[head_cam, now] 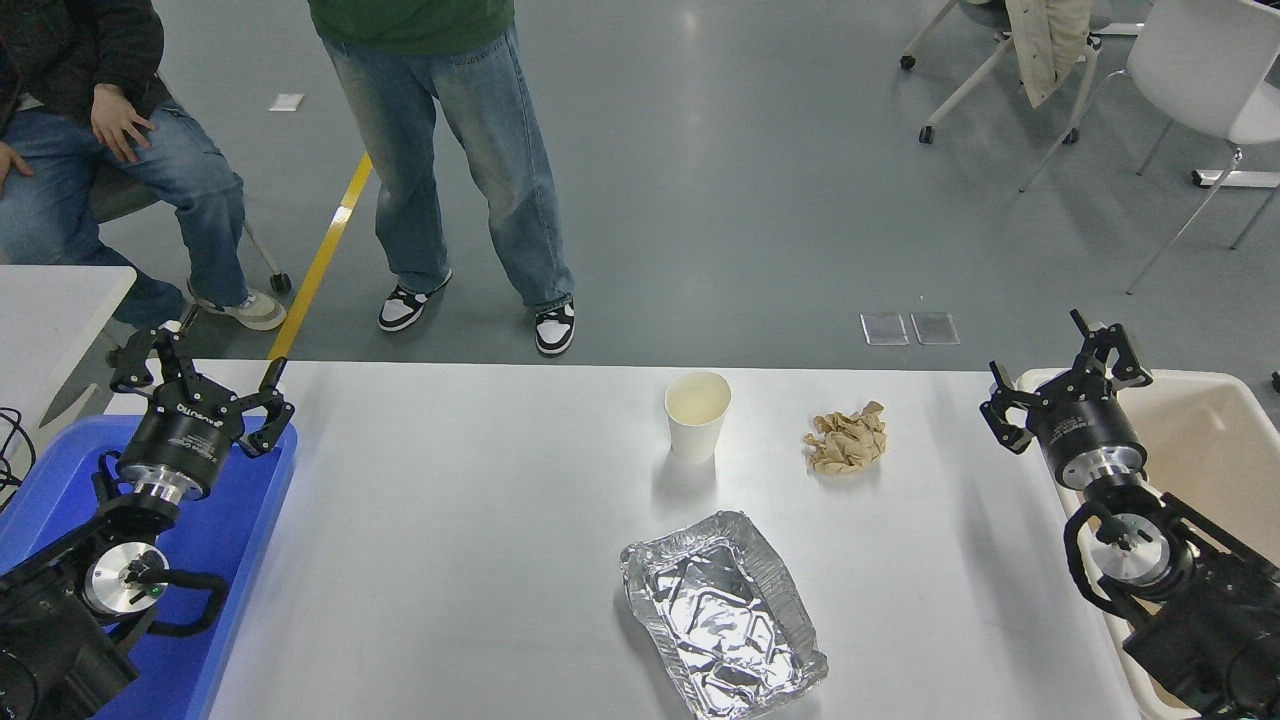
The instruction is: Clean the table surface
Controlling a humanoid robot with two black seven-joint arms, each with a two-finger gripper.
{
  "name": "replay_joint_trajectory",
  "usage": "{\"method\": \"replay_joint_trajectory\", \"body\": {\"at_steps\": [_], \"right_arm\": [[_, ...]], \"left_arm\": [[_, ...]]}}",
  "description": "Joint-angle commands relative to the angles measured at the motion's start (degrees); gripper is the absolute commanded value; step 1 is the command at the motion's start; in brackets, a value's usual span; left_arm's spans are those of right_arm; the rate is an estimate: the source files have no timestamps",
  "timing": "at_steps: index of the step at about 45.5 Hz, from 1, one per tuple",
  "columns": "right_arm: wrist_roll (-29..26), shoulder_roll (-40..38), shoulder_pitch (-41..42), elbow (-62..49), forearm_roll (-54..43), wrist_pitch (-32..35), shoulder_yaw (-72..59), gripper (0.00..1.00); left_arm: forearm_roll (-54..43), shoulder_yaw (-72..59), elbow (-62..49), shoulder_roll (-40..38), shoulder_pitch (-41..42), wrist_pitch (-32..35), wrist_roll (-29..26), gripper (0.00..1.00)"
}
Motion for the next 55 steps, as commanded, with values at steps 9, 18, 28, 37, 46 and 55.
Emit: {"method": "replay_joint_trajectory", "body": {"at_steps": [9,18,28,37,46,55], "right_arm": [[0.02,0.11,-0.40,0.03,0.77,0.61,0.14,1.00],[0.02,0.03,-0.23,0.03,0.77,0.78,0.05,1.00],[0.02,-0.33,-0.40,0.56,0.77,0.78,0.05,1.00],[-0.07,-0.50,-0.58,0.56,0.77,0.78,-0.03,1.00],[-0.86,-0.76,-0.75,0.82,0.77,0.78,-0.12,1.00],[-1.30,-1.99,-0.84,3.72,1.21,0.78,-0.21,1.00]], "left_arm": [[0.00,0.00,0.00,0.02,0.01,0.02,0.00,1.00],[0.00,0.00,0.00,-0.06,0.01,0.02,0.00,1.00],[0.00,0.00,0.00,0.02,0.01,0.01,0.00,1.00],[0.00,0.00,0.00,-0.06,0.01,0.02,0.00,1.00],[0.00,0.00,0.00,-0.06,0.01,0.02,0.00,1.00],[0.00,0.00,0.00,0.02,0.01,0.02,0.00,1.00]]}}
